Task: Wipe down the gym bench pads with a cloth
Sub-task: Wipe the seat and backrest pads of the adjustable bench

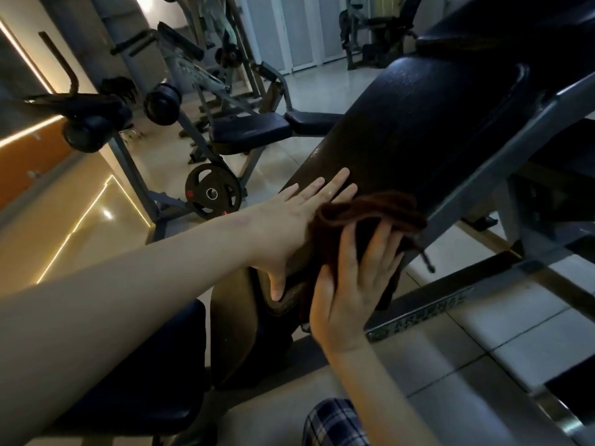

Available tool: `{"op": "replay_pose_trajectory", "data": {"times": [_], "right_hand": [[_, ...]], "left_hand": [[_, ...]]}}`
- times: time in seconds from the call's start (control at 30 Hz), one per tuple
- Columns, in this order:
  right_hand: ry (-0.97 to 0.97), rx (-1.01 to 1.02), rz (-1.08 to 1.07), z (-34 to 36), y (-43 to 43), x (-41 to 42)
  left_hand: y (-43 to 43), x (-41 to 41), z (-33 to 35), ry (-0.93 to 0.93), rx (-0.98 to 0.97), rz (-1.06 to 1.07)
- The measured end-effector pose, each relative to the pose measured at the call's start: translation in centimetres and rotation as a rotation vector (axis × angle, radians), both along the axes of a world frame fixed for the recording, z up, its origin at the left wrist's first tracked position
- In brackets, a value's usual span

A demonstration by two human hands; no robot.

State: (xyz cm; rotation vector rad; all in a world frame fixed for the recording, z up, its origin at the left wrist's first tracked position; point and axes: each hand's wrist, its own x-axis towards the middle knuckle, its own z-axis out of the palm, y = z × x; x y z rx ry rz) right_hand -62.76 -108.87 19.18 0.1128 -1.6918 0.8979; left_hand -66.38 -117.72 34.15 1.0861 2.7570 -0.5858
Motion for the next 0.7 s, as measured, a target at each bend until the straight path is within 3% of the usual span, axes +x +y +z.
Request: {"op": "replay_pose_trajectory", "data": {"times": [0.13, 0.27, 0.43, 0.5, 0.7], "right_hand": [[0.014, 0.162, 0.049, -3.7, -1.9, 1.0], [0.069, 0.473, 0.065, -6.8, -2.3, 1.4], [0.166, 0.726, 0.038, -4.8, 2.1, 0.5], [0.172, 0.667, 0.004, -2.0, 4.7, -0.8], [0.095, 0.11, -0.037, 5.2, 8.3, -3.3]], "left_hand": [[-0.2, 0.0, 0.2, -0.005, 0.003, -0.023], [-0.3, 0.3, 0.1, 0.045, 0.015, -0.03], [-0.2, 0.4, 0.0, 0.054, 0.015, -0.013], [-0.3, 0.3, 0.2, 0.022, 0.017, 0.004], [0.0, 0.6, 0.1, 0.054, -0.022, 0.002]]}}
